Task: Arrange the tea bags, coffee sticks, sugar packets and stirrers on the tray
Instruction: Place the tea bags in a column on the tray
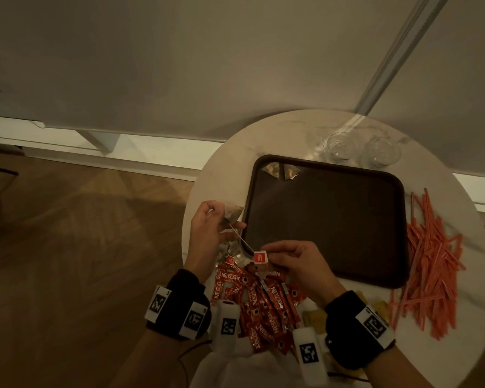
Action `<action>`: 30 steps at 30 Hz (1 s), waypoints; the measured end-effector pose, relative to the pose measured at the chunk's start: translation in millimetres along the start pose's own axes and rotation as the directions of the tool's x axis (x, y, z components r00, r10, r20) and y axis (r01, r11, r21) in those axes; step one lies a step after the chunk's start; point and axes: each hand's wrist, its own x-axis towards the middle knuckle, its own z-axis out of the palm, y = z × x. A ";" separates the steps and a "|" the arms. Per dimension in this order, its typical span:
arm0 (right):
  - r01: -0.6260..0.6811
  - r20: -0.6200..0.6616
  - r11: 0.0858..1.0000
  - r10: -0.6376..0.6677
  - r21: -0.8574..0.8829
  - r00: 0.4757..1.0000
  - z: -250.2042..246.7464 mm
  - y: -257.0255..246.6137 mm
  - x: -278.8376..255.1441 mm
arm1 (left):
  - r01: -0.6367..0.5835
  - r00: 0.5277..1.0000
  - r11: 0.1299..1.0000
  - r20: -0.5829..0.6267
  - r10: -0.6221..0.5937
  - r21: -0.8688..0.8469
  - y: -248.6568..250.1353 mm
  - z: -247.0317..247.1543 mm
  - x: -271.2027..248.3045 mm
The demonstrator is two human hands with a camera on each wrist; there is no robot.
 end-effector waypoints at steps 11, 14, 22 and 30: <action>-0.012 -0.005 0.963 0.013 0.270 1.000 -0.4 -0.3 -7.0 | 0.198 0.964 0.980 0.183 -0.191 -0.020 -12.3 3.8 -18.8; 0.003 0.015 0.936 -0.009 0.351 1.000 -0.2 1.0 -10.3 | 0.280 0.937 0.959 0.231 -0.261 -0.050 -19.9 5.2 -27.9; -0.006 -0.012 0.911 0.012 0.412 1.000 -6.1 7.8 -21.1 | 0.302 0.885 0.953 0.381 -0.267 -0.035 -26.8 7.3 -43.6; 0.033 -0.184 0.945 0.030 0.326 0.982 -6.3 3.2 -27.7 | 0.173 0.891 0.978 0.403 -0.208 0.120 -39.2 14.4 -47.8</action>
